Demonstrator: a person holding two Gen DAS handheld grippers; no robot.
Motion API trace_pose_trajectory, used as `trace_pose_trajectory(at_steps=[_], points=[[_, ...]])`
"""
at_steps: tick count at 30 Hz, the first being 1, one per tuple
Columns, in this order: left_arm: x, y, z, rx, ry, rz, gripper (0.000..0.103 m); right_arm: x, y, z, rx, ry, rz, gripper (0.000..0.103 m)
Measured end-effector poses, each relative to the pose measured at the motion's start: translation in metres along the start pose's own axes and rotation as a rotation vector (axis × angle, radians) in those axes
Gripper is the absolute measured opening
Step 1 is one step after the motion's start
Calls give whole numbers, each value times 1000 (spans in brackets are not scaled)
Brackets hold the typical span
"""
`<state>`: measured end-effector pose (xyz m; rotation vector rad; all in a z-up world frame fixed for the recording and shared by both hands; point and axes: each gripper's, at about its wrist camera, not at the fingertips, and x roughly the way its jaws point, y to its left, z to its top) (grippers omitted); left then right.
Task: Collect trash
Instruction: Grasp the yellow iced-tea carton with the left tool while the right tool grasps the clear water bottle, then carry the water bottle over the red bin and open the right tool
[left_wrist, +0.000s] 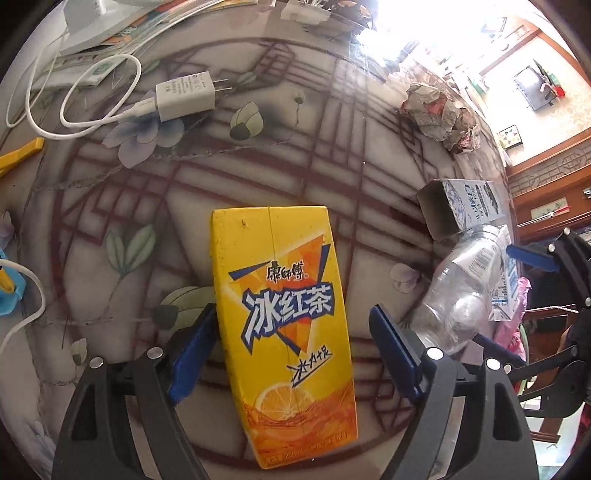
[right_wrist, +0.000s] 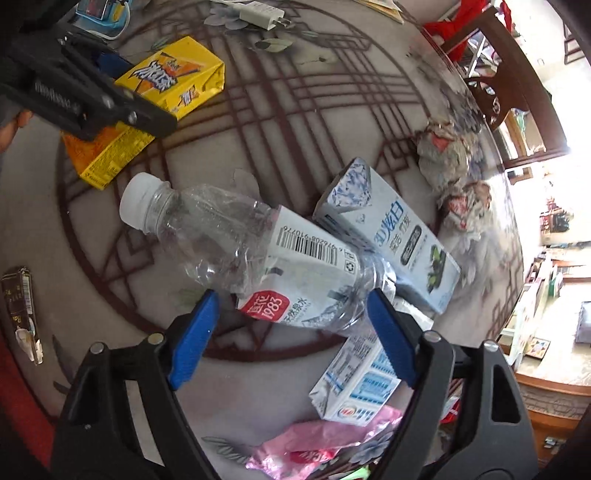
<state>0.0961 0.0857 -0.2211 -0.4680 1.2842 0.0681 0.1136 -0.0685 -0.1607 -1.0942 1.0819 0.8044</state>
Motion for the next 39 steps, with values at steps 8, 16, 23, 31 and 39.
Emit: trace_pose_trajectory(at_steps=[8,16,23,31,39], points=[[-1,-4,-3,6,-14,14,69,16,17,16,-114,-9,-125,77],[-5,1,-10,14,-22,-7,62,1,16,12,75,-66,-24,55],[-11,-6,-15,53,-44,-21,62,-30,-1,-39,562,-163,189,55],[-41,-41,-27,151,-100,-52,61,-76,8,-99,1004,-330,225,55],[-69,-88,-43,259,-137,-114,62,-116,21,-142,1160,-414,117,55]])
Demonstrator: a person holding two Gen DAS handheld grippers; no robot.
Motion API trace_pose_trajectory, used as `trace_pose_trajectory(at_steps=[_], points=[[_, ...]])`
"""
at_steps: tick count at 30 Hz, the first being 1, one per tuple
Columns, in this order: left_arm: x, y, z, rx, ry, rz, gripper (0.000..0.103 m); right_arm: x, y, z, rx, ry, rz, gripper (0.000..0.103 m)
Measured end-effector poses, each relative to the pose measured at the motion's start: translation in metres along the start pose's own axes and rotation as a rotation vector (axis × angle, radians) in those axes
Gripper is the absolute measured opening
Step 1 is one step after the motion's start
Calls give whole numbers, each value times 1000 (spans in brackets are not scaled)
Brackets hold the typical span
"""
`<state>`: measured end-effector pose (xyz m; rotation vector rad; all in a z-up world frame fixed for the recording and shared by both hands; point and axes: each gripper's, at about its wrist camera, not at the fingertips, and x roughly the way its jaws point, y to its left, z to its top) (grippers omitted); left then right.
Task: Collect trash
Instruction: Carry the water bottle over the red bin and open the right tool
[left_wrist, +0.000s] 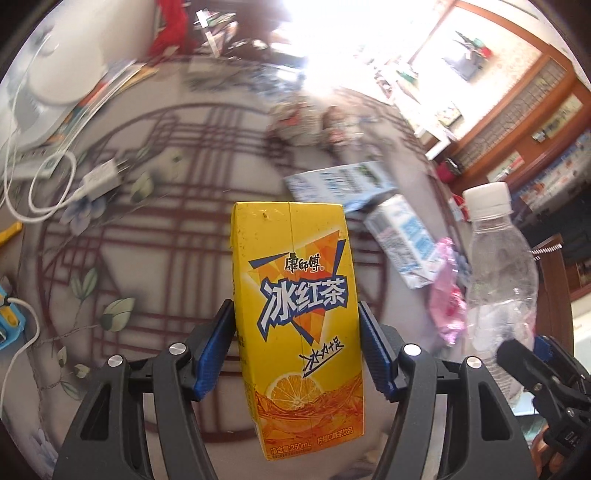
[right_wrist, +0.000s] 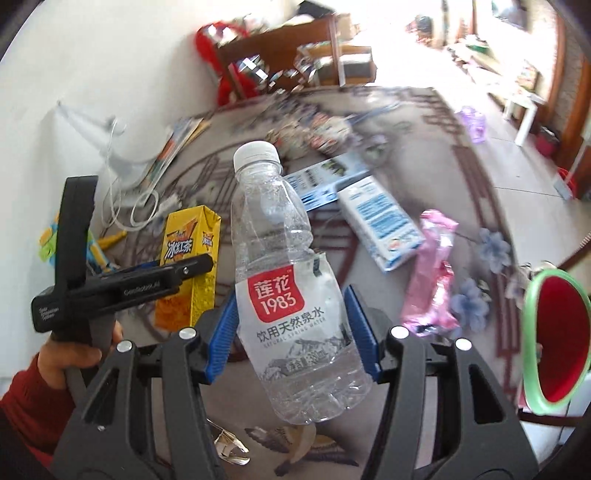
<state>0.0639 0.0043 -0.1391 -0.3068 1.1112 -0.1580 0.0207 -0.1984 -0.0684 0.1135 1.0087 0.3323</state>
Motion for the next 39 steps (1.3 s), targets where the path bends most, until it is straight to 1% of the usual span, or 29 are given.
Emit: trace_pose_trajectory(at_steps=[7,15,26,39], points=[[-9,-43,-9,72,-10,-57,61,-27,-24,-14,76,-47,-44,55],[-13,-80,-15,146,-18,-85,61,-57,-52,-32,158,-113,-127,55],[-9,-118,-20,209,-3,-113,62,-80,-101,-56,255,-117,-196,55],[3,-176,-28,272,9,-147,61,-101,-151,-69,321,-129,-249,55]])
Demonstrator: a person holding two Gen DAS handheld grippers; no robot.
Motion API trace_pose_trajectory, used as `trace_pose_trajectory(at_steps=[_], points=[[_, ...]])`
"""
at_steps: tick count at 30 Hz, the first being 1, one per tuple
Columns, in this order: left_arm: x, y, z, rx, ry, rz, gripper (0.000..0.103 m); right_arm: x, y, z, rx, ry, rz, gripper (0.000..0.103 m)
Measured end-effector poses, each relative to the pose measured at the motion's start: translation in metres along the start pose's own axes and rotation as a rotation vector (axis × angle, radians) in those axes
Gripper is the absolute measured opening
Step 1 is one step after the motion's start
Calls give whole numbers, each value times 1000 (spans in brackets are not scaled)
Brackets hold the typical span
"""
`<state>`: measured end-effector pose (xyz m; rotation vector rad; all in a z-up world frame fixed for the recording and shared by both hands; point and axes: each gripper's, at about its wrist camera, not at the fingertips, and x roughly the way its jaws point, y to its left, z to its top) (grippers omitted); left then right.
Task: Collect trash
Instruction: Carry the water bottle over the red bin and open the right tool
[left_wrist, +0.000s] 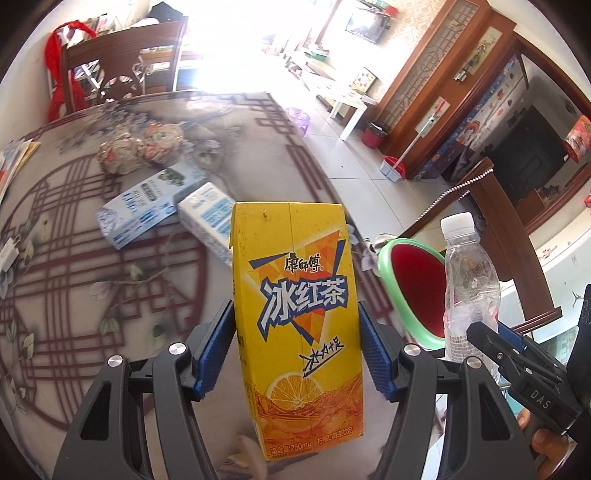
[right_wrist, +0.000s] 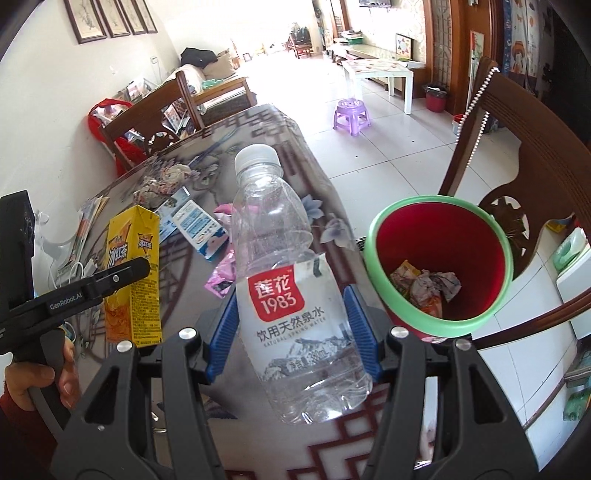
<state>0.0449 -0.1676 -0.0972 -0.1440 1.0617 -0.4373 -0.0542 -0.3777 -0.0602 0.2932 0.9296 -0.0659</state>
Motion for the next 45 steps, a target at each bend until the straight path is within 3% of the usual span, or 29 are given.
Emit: trace_pose_trajectory(at_steps=[21,45], points=[[43,-93,14,92,37,-37,61,-1,-106,13,121,-10,-65,55],[69,-137,23,155,74,-16,61,48,-185,46,116,5,-209,56]])
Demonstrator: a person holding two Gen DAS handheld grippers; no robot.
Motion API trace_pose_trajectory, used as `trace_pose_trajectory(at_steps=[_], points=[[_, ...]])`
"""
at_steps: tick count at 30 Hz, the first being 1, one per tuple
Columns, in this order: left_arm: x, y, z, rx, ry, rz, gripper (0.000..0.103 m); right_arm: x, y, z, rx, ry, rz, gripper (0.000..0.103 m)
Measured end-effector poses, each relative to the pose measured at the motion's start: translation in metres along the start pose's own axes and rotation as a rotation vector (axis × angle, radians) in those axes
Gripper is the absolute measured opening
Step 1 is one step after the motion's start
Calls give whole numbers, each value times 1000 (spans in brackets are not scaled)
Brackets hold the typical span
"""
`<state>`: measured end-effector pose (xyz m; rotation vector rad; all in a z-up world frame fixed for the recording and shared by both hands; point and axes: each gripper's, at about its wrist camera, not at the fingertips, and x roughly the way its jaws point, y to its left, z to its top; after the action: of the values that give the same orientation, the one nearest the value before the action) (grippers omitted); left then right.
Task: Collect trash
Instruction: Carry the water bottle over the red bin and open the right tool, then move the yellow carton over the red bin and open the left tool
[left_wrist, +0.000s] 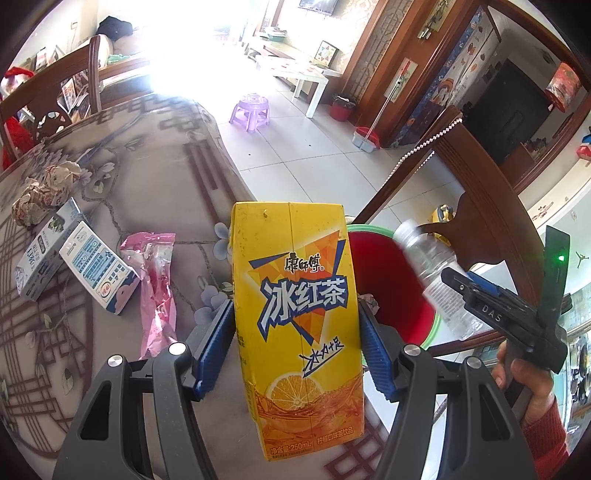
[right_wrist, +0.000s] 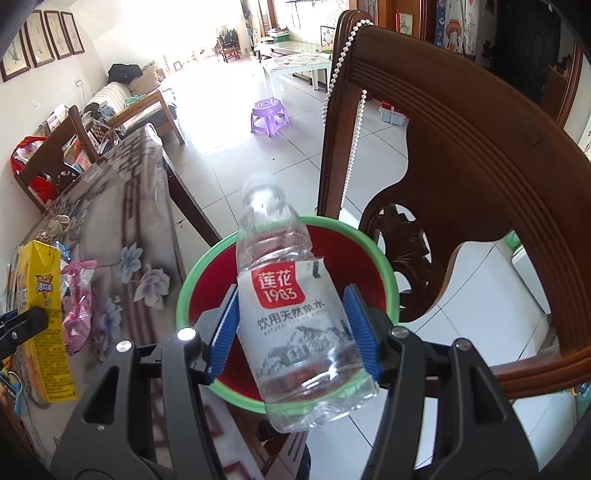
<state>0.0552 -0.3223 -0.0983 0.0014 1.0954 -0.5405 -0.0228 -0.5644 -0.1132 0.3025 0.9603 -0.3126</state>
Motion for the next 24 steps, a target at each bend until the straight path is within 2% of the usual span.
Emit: trace_pose_trajectory(at_steps=[1,3,13,24], points=[[2,0,1,6,1,-3,61,3,-2,0,-5,7,-12,62],[3,-6,3,24,0,-8,61,3,-5,-1,-1,3,-31,66],[30,-50,26,142,3,-83,61,-39,-30,-20,120,-43,-34,66],[58,-112,47,262,10,-156,62,-62,-43,-52,160,-21,-88,66]])
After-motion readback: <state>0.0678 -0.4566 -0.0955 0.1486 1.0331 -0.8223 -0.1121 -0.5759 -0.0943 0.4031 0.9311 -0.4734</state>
